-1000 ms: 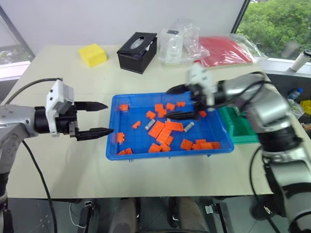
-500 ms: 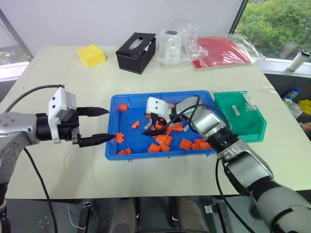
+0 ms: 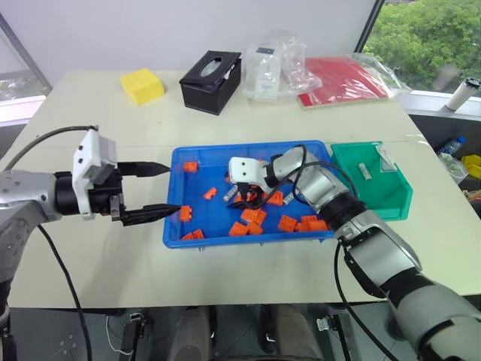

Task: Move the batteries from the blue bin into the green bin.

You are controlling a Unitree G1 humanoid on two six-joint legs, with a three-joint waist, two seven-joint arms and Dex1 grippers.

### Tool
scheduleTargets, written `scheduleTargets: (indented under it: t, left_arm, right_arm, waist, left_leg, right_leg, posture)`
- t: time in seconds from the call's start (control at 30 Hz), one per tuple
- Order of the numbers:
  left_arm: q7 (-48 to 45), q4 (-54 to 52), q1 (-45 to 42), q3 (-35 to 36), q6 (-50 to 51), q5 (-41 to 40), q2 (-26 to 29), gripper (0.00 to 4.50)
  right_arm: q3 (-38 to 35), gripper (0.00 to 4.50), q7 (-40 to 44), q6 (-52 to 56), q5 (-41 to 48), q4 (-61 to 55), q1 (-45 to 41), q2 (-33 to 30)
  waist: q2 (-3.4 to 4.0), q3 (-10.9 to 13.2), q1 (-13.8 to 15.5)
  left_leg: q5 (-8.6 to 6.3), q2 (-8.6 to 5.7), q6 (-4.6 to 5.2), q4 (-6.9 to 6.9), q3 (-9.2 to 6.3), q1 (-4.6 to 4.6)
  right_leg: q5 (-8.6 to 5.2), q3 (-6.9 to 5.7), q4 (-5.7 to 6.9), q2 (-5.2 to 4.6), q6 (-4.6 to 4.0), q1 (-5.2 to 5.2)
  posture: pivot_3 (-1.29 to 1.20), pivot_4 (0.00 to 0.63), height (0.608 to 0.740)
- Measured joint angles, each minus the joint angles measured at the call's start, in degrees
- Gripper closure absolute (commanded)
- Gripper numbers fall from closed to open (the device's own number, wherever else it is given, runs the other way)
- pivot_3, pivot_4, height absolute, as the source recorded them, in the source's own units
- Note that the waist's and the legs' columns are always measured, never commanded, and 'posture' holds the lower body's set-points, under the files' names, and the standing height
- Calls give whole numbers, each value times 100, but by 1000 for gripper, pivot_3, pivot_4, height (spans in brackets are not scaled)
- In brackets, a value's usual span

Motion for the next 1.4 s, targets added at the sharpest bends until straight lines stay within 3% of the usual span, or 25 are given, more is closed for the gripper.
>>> scheduleTargets:
  t: [0.03, 0.17, 0.5, 0.6, 0.63, 0.67, 0.87, 1.07, 1.23, 1.4]
  left_arm:
    - [-5, 9, -51, -32, -1, 0, 0, 0]
    - [-38, 95, -137, -192, -4, 6, -11, 0]
    - [-49, 222, -302, -347, -15, 14, -22, 0]
    - [-62, 225, -302, -348, -18, 13, -22, 0]
    - [-72, 225, -301, -349, -18, 13, -22, 0]
    - [-81, 224, -300, -349, -18, 13, -22, 0]
    - [-149, 179, -242, -388, -29, 11, -48, 0]
    - [-188, -54, -165, -571, -29, -7, -218, 0]
    - [-205, 16, -257, -716, -53, 9, -401, 0]
    - [-313, 415, -568, -1022, -158, 159, -620, 0]
  right_arm:
    - [2, 871, 36, -76, -37, 55, -18, 7]
    - [6, 2841, 186, -283, -166, 231, -57, 33]
    - [-67, 2841, 521, -285, -302, 239, -86, 54]
    - [-101, 3710, 622, -202, -301, 203, -52, 75]
    - [-122, 4278, 645, -167, -295, 150, -11, 85]
    - [-128, 4440, 651, -117, -296, 96, 9, 99]
    - [-369, 4440, 617, 666, -149, -447, 254, 143]
    - [-1701, 4440, 69, 3404, 802, -2701, 470, -131]
    - [-3178, 4440, -598, 5545, 1267, -4262, 532, -1487]
    - [-3931, 4440, -863, 6050, 1257, -4738, 1764, -3072]
  waist:
    - [0, 0, -2]
    - [0, 0, -2]
    - [0, 0, -2]
    - [0, 0, -3]
    - [0, 0, -3]
    - [0, 0, -6]
    - [0, 0, 2]
    - [4, 5, 46]
    - [0, 3, 143]
    - [-2, 2, 147]
  left_leg:
    - [0, 0, 0, 0, 0, 1]
    - [0, 0, 0, 0, 0, 2]
    - [0, 0, -1, -1, 1, 3]
    - [0, 0, -1, -1, 0, 3]
    - [0, 0, -1, -1, 0, 3]
    - [0, 0, -1, -1, 0, 3]
    - [0, 1, -1, -1, 0, 2]
    - [1, 0, -2, 0, -4, -5]
    - [0, -3, -1, -1, -3, -4]
    - [-1, -8, 1, -5, -2, -3]
  right_leg:
    - [0, 0, 0, 0, 0, 1]
    - [0, 0, 0, 0, 0, 2]
    - [0, 0, 0, 0, 0, 2]
    - [0, 0, 0, 0, 0, 2]
    - [0, 0, 0, 0, 0, 2]
    - [0, 0, 0, 0, 0, 2]
    - [0, 0, 1, 0, 0, 2]
    - [0, -1, 2, -3, 0, -2]
    - [-3, -4, -12, -7, -5, 2]
    - [-10, -3, -22, -8, -18, 5]
  posture:
    - [0, 150, 736]
    - [0, 150, 736]
    - [0, 150, 736]
    - [0, 150, 736]
    - [0, 150, 736]
    - [0, 150, 736]
    - [0, 150, 736]
    - [0, 150, 736]
    - [0, 150, 736]
    - [0, 150, 736]
